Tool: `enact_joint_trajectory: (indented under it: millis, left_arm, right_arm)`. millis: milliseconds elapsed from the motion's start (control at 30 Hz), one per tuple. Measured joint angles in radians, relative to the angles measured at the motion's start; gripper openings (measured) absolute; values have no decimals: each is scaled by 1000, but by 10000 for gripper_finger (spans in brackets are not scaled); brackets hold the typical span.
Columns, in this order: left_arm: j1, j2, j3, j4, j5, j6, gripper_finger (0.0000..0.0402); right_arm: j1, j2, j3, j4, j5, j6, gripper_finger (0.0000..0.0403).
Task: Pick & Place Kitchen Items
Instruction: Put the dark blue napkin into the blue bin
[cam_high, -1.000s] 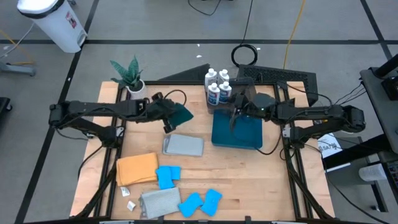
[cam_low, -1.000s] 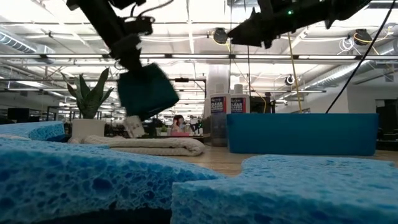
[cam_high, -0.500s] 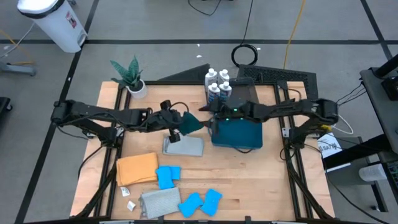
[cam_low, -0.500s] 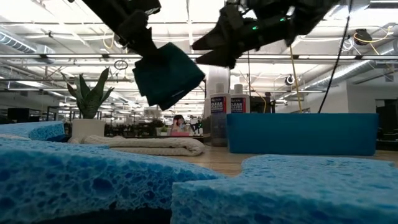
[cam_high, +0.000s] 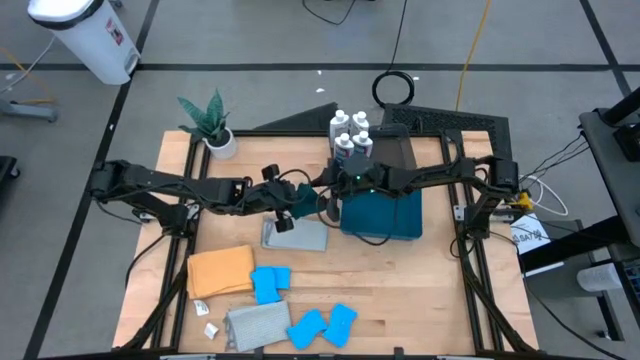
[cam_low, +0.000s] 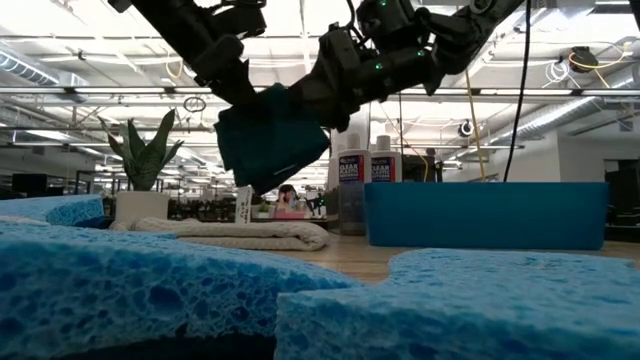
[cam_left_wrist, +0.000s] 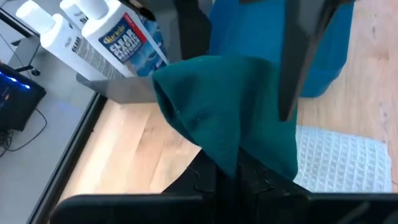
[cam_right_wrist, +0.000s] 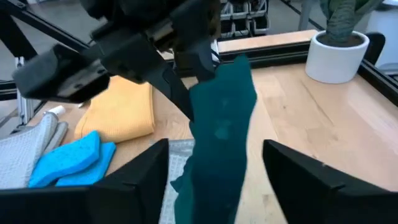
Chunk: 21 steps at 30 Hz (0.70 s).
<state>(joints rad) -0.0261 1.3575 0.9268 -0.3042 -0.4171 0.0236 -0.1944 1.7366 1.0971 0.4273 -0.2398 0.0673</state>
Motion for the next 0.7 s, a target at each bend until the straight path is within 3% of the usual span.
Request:
enact_joint_trajectory:
  millis: [267, 333, 433, 533, 700]
  left_arm:
    - [-2, -1, 0, 25, -3, 7, 25]
    - [-2, -1, 0, 25, -24, -67, 41]
    - [6, -7, 0, 20, -74, -171, 87]
    - [8, -19, 0, 14, -156, -167, 148]
    - [8, -32, 1, 21, -218, -77, 236]
  right_arm:
    - [0, 0, 0, -37, -1, -53, 62]
    - [0, -11, 0, -64, -1, -82, 19]
    - [-1, -63, 2, -138, 9, -106, 10]
    - [4, -141, 3, -268, 55, -88, 4]
    - [75, -268, 2, -488, 311, -49, 2]
